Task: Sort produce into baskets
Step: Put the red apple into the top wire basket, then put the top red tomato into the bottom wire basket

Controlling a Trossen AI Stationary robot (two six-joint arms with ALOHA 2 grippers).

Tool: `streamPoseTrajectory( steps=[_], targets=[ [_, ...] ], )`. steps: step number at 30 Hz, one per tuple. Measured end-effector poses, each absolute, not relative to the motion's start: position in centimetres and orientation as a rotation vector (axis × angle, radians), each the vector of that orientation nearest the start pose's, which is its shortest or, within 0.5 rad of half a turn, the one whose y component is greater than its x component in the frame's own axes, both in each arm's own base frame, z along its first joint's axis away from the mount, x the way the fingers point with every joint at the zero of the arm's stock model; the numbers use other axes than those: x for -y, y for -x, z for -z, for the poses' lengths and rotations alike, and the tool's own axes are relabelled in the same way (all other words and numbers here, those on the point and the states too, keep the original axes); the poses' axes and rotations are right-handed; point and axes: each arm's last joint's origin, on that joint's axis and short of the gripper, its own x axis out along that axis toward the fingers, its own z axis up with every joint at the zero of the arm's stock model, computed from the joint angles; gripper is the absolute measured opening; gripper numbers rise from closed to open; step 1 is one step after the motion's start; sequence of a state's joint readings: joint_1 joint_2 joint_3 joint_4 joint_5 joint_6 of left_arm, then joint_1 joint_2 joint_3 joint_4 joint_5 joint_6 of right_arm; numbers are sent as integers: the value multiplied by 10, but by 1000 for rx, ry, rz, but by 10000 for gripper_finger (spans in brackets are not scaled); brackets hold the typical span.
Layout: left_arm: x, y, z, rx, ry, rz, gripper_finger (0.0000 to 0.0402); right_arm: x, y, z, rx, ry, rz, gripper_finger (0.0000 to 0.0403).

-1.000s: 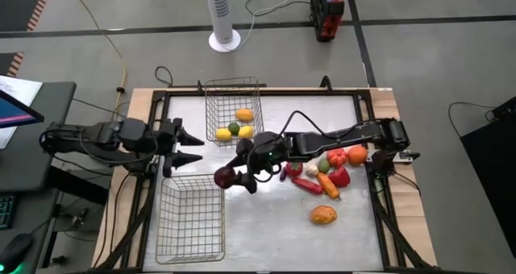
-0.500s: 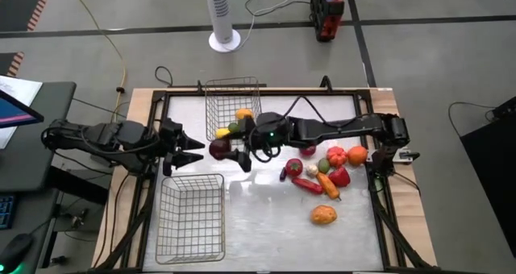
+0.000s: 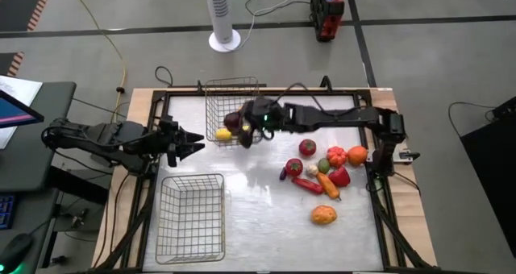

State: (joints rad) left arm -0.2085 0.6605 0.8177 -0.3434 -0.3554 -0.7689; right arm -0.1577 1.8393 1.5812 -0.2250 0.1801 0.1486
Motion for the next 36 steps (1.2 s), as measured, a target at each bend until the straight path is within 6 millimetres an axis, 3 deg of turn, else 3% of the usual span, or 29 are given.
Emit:
streamPoseTrajectory(
  steps=[5, 9, 16, 20, 23, 29, 36],
  targets=[
    [18, -136, -346, -102, 686, -236, 238, 107, -410, -303, -530, -209, 384, 394],
    [17, -136, -345, -96, 651, -268, 238, 119, -399, -305, -579, -241, 376, 383],
    [16, -136, -345, -93, 648, -284, 238, 112, -343, -310, -987, -215, 425, 377],
    [15, -136, -345, -86, 619, -323, 238, 101, -326, -303, -1190, -182, 391, 377],
    [15, -135, -345, -82, 604, -334, 238, 93, -319, -291, -1228, -218, 330, 377],
    [15, -135, -345, -83, 607, -333, 238, 84, -290, -243, -1323, -317, 346, 377],
    [15, -135, -345, -81, 603, -336, 238, 76, -264, -210, -1355, -367, 344, 377]
  ],
)
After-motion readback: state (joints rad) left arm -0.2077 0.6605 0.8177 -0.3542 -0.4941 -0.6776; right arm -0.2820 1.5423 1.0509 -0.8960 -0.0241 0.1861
